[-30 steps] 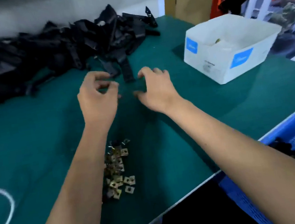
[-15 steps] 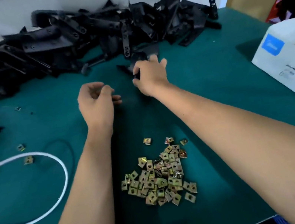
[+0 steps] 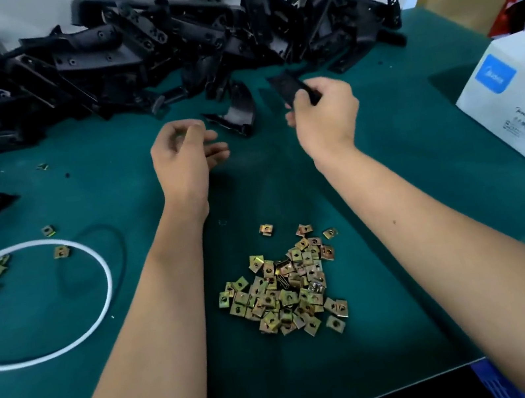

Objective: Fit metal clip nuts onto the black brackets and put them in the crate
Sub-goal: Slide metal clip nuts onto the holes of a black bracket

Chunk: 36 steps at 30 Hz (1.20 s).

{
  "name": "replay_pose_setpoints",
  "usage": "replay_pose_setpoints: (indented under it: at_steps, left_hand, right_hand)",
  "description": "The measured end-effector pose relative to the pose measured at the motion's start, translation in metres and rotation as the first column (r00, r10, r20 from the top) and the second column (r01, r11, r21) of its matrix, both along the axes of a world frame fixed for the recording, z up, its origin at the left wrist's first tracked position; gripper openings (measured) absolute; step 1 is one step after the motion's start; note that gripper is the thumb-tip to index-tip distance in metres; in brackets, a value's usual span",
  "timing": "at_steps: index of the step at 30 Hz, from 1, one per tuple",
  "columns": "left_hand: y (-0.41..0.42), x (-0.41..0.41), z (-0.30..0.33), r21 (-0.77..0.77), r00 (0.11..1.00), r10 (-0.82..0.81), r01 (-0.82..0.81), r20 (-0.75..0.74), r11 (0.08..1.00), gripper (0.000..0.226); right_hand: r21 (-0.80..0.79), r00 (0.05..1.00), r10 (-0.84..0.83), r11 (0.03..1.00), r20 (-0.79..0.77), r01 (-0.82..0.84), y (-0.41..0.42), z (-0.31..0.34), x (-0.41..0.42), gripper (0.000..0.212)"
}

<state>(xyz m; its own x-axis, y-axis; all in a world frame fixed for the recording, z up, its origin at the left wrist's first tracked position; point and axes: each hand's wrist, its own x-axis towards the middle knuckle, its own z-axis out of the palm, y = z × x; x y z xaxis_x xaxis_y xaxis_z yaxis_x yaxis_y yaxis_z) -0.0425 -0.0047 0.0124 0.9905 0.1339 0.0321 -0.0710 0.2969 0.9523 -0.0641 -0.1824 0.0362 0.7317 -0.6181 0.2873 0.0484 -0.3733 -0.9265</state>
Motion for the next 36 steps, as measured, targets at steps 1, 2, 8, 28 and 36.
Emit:
replay_pose_setpoints:
  at_steps: [1,2,8,28,36]
  left_hand:
    - [-0.002,0.0,0.002,-0.058,0.999,-0.048,0.047,-0.019,0.997,0.013]
    - [-0.004,-0.001,0.004,-0.146,0.991,-0.12,0.112,-0.05,0.983,0.024]
    - [0.007,-0.006,0.017,-0.468,0.953,-0.296,0.292,0.066,0.834,0.049]
    - [0.001,-0.028,0.01,0.904,0.949,-0.252,-0.068,0.189,0.422,0.046]
    - [0.004,-0.028,0.012,0.981,0.923,-0.373,-0.026,0.097,0.191,0.066]
  right_hand:
    - [-0.071,0.993,0.109,0.992,0.053,-0.105,0.005,0.002,-0.007,0.018]
    - [-0.135,0.967,0.244,0.963,0.067,-0.234,0.01,0.003,-0.012,0.018]
    - [-0.067,0.727,0.677,0.725,-0.117,-0.686,0.026,0.0,-0.038,0.026]
    - [-0.254,0.773,0.558,0.734,-0.302,-0.63,0.001,-0.019,-0.048,0.014]
    - [0.235,0.86,0.505,0.847,-0.073,-0.477,-0.003,-0.019,-0.048,0.021]
